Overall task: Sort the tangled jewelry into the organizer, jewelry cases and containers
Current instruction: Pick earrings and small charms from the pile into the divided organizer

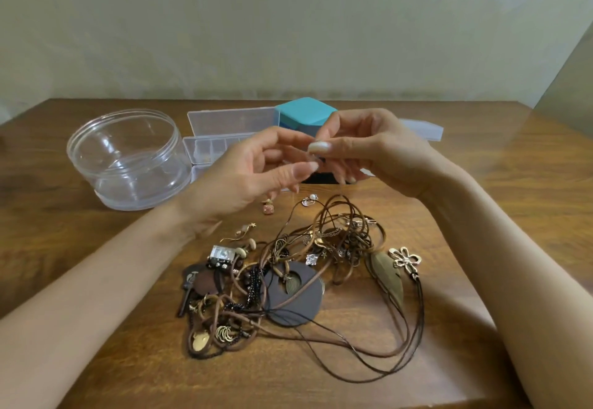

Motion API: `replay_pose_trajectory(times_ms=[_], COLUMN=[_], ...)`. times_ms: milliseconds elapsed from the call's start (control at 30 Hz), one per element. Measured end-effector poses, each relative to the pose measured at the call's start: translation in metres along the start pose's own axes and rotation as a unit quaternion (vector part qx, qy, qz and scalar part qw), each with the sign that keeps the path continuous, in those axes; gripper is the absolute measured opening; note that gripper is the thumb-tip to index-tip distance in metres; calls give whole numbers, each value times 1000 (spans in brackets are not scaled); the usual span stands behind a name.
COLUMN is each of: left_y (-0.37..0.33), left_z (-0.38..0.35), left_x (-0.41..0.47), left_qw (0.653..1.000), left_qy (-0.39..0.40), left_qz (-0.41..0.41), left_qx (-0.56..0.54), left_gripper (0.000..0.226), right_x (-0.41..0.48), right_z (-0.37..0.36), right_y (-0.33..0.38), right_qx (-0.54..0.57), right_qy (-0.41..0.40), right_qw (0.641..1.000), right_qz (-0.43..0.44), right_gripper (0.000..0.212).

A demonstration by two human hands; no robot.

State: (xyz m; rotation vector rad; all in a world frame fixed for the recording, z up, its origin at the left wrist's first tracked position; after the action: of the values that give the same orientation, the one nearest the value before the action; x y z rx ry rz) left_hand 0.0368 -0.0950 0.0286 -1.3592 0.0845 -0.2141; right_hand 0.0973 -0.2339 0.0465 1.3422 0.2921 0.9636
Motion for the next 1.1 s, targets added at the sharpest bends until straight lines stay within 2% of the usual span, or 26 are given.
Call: replay_pose_trajectory(times_ms=[233,400,533,667,767,833,900,1000,1100], left_y=[1,-2,5,7,16,22,24,21,21], left_z=[10,29,26,20,19,18,18,21,24], left_x=[1,2,5,5,8,10,10,8,9], left_qw=[998,992,994,994,991,986,975,945,951], left_qy=[-57,-116,-105,-88,-71,-71,-85,-125,-134], left_qz=[-31,-42,-23,-22,6,17,10,-24,-31], left_qx=[17,28,29,66,117,150,207,302,278], left_gripper=[12,21,21,22,16,15,13,9,3], right_x=[0,0,1,3,5,7,8,9,8], right_z=[-6,0,-1,-8,-10,-13,-15,-16,-15], right_y=[1,-5,-22,-44,-53,-54,-54,-53,-54], right_qx=[-23,-87,-108,-140,-275,-398,-470,-501,-487], right_qy=[-3,-13,-25,-4,6,22,20,1,-17], right_qw=[1000,995,992,985,957,914,880,862,868], right_qz=[-11,-36,-63,-100,-89,-70,-69,-75,-97], right_gripper=[17,23,17,13,10,16,20,15,5])
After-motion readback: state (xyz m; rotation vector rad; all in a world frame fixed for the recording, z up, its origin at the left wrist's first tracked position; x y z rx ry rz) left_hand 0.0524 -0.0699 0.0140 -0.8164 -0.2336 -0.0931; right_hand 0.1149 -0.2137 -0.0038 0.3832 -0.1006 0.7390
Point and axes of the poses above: each hand's wrist, its own x-axis towards the middle knuckle, its own z-axis out of the back of the hand, y = z × x, the point moved 5 cm from there along x, towards the middle knuckle, and after that the axes turned 7 degrees about z, right-handed, at the moved point
